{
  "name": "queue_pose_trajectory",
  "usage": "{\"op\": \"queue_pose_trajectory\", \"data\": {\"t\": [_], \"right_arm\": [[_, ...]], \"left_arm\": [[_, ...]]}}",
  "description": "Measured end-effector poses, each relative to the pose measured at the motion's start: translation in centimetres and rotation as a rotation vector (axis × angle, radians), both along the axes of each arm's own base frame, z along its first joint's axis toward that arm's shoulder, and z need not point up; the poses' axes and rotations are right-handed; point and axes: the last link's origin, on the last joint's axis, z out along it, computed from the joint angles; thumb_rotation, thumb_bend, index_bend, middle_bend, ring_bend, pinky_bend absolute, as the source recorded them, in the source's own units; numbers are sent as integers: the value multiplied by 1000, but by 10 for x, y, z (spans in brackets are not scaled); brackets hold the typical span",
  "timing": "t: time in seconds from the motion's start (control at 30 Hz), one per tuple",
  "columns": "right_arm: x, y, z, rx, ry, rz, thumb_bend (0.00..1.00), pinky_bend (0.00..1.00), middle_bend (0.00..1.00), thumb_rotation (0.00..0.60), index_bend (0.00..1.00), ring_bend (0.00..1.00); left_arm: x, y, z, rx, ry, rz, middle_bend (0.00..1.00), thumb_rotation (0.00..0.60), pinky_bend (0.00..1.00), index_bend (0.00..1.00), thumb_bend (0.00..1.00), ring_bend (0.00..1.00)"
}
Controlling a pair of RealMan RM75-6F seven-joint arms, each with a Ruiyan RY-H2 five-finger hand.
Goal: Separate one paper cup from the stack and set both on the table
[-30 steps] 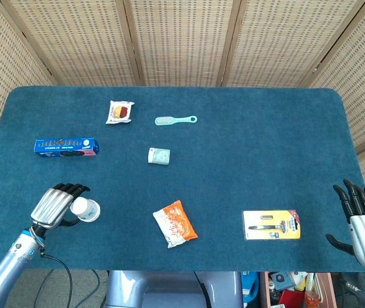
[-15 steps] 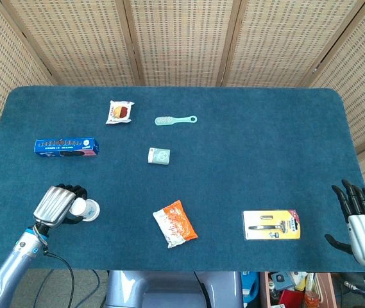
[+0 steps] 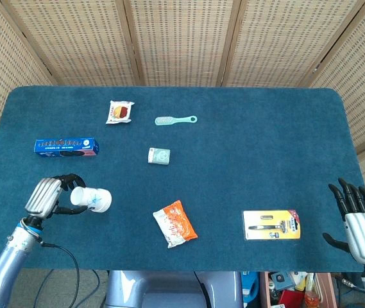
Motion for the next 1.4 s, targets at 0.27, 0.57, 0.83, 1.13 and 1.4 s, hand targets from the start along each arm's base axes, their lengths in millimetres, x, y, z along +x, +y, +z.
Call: {"op": "queue_pose_trajectory", "data": {"t": [0.27,0.57,0.83,1.13,1.4], "right_arm": [[-2,-23,-4,0,13,138,0,0,17,600,152,0],[6,-61,-9,45,-21,364,0,28,109,600,229,8],[27,-98,-20,59,-37,564,68,52,159,600,307,51],[58,-130,-38,58,-92,731,127,72,189,600,353,78],[84,-148,-51,63,-106,822,182,108,223,600,404,111]], "left_arm": [[26,34,-3,-133,-526,99,543,600,501,491,69,493],[90,75,-37,-330,-680,95,543,600,501,491,69,493],[159,99,-76,-477,-763,63,543,600,501,491,68,493],[201,112,-103,-546,-839,79,543,600,501,492,69,493],[213,116,-125,-585,-872,120,543,600,501,498,69,493]]}}
